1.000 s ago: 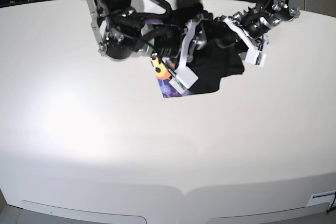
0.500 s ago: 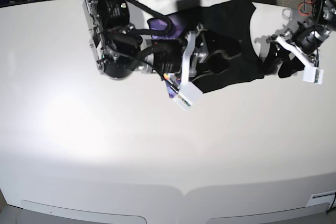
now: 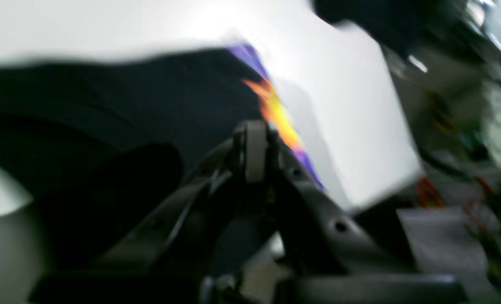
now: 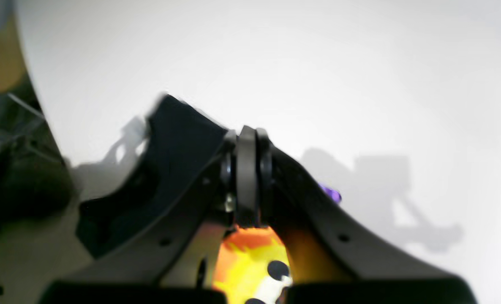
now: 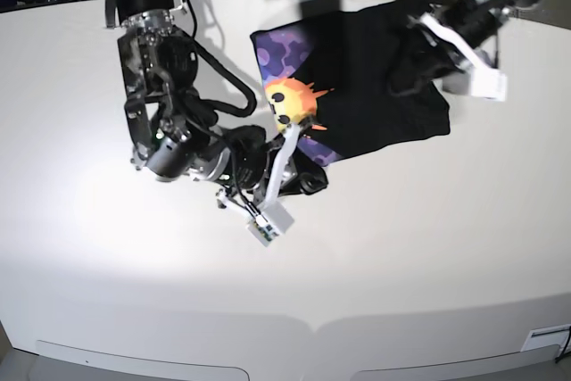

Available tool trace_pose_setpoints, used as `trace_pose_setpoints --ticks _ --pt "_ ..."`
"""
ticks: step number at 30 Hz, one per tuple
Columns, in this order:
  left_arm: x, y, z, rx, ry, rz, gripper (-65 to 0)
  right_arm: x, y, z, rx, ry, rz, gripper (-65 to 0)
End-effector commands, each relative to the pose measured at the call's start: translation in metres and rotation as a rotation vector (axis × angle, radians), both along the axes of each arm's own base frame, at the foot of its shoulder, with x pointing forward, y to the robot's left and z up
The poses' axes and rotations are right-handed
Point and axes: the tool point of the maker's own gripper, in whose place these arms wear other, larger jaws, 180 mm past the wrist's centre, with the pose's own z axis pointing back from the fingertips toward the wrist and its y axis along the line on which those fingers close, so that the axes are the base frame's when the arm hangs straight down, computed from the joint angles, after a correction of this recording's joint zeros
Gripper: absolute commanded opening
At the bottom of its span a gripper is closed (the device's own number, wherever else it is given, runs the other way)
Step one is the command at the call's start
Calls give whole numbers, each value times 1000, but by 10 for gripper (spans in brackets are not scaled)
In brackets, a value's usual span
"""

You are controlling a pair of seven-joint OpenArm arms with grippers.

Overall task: Fold the T-shirt properly
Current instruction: 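Grasp the folded bundle with both grippers, flip it over, and lay it down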

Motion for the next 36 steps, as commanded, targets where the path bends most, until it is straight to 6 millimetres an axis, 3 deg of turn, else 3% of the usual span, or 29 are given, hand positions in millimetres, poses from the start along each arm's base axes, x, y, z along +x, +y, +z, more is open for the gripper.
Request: trace_pose_setpoints --ticks 1,5,8,17,22,26,32,36 --pt "-4 -10 9 -37 -26 -23 -650 9 4 10 24 -30 8 -650" --pt "-29 -49 -3 -40 30 -144 -650 19 4 -26 -32 55 8 -650" --pt "-43 -65 -24 38 72 -207 -650 33 -5 -46 -98 57 -24 -650" --pt "-33 -46 -98 97 190 -74 -650 27 -36 -83 -237 112 -48 -650" --pt "-6 -39 -123 152 213 -71 -650 12 -52 -100 -280 161 -49 -650" --pt "29 -18 -136 292 197 -32 -650 -4 -63 -115 -306 201 -49 -650" --pt "97 19 -110 401 75 61 -650 -24 -80 -132 -339 246 -50 -650" --pt "137 36 -88 438 11 108 -650 -34 -78 -136 -334 258 -44 -650"
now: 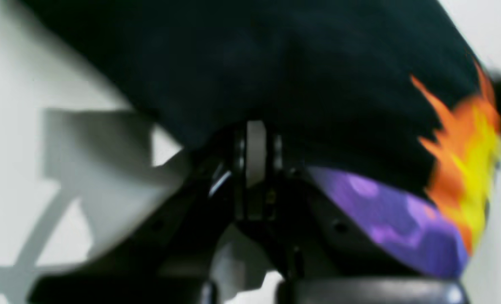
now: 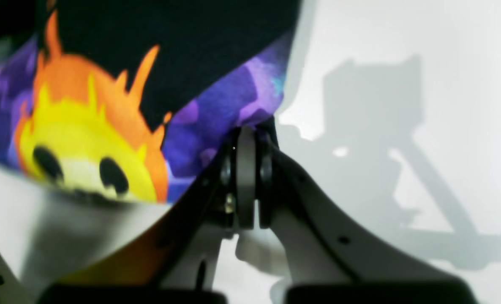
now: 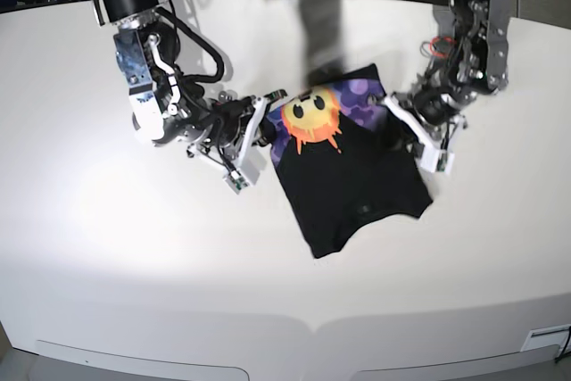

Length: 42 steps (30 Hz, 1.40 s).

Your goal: Fold the T-shirt properly

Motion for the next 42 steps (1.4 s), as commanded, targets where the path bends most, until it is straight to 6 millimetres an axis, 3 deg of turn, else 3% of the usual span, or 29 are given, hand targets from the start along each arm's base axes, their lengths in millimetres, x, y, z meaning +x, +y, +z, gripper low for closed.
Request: trace_pose_setpoints --ticks 1,7,15,20,25,29,34,42 --pt "17 3 18 -2 -61 9 -650 -4 -5 -3 -34 11 18 -650" --pt "42 9 34 75 -121 -6 -650 -17 8 -1 44 38 13 -650" --pt "51 15 40 86 -137 27 -650 -29 21 15 109 11 48 -650" --pt "52 14 53 100 -155 15 -650 -3 0 46 108 -101 -24 -650" --pt "47 12 84 99 -201 30 -650 19 -57 89 75 -238 -188 -650" --pt "18 22 93 123 -212 74 -650 4 -106 108 77 -285 -327 -650" --pt "-35 29 87 87 -175 101 -650 -38 -160 106 -15 -263 -452 -650" --pt "-130 54 60 84 -31 149 -650 -128 -198 95 -46 -53 -572 -650"
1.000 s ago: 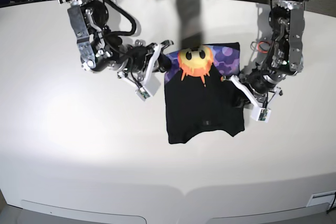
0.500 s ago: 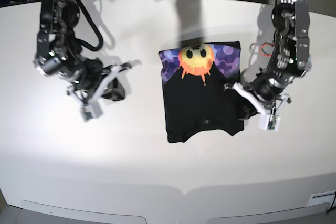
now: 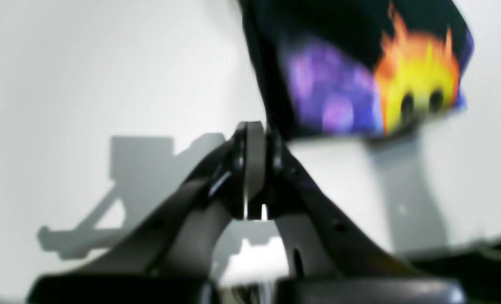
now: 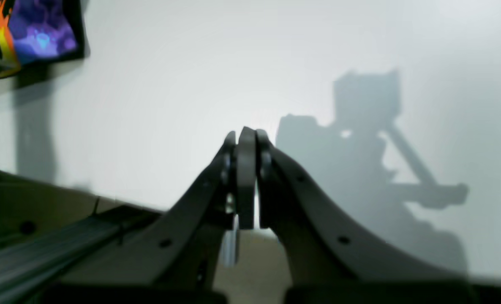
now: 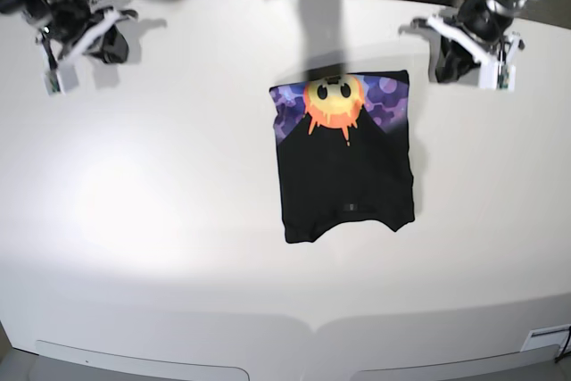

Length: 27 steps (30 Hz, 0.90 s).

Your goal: Fold the T-shirt properly

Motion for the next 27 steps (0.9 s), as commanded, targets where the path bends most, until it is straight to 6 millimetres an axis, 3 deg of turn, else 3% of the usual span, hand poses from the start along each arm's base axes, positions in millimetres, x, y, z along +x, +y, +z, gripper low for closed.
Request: trace_pose_setpoints --ticks 1,8,14,20,27 --pt "-7 4 5 0 -14 0 -650 -5 -1 9 8 -21 1 -650" --pt "-92 19 -18 29 181 -7 -650 -80 -8 -8 35 150 -103 -650" --pt "-146 23 -32 49 292 -16 -650 -125 -2 -24 43 274 -156 -650" --pt "-196 17 -72 -53 405 -63 -650 -161 -12 -58 43 367 -273 -650" --pt "-243 26 -129 -131 571 11 -650 -217 -32 -105 21 485 -400 -650"
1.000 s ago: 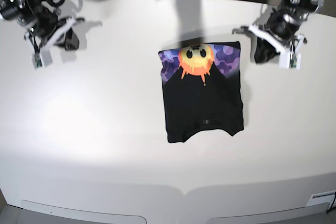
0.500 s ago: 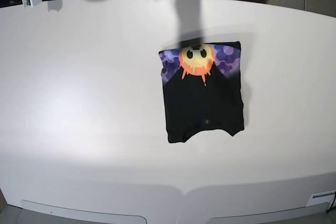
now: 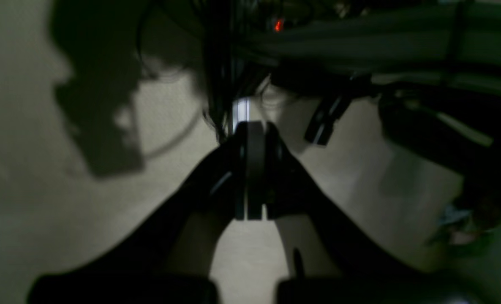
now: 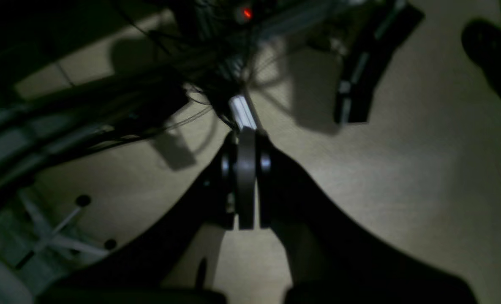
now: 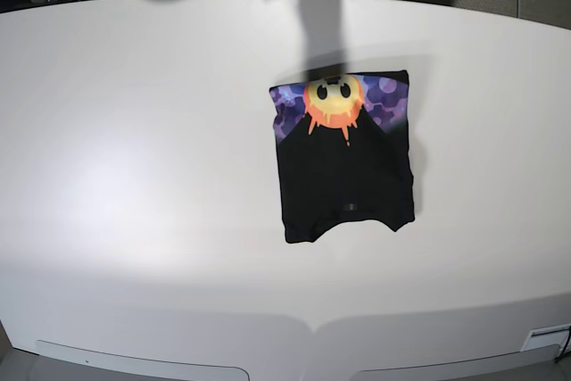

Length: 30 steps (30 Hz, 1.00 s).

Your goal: Fold the T-shirt properly

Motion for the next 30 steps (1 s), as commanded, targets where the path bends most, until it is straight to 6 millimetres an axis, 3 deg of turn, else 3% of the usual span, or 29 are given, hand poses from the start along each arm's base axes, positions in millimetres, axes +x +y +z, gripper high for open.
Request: trace_pose_setpoints --ticks 1,5,9,14,18,21,27,30 --pt "-7 4 -3 -5 15 19 -650 -9 -7 0 -15 10 -2 -650" --pt "-21 11 -32 14 66 52 -650 -30 -25 -22 -27 71 -35 -650" --pt "-21 20 -57 43 67 76 -650 -41 -47 -51 -23 147 -70 -650" --pt "-26 15 -88 21 159 119 -650 -42 -78 -90 -47 217 -100 -650" --pt "-20 8 -105 3 210 141 -650 -33 -91 -114 -69 223 -77 -650" --pt "-6 2 -113 -15 217 163 -650 -9 -82 -130 -58 189 17 -650" --pt "12 2 -126 27 247 201 -650 26 -19 -158 48 226 289 -650" --pt "18 3 -129 31 250 208 -650 37 0 -171 -1 246 342 -650"
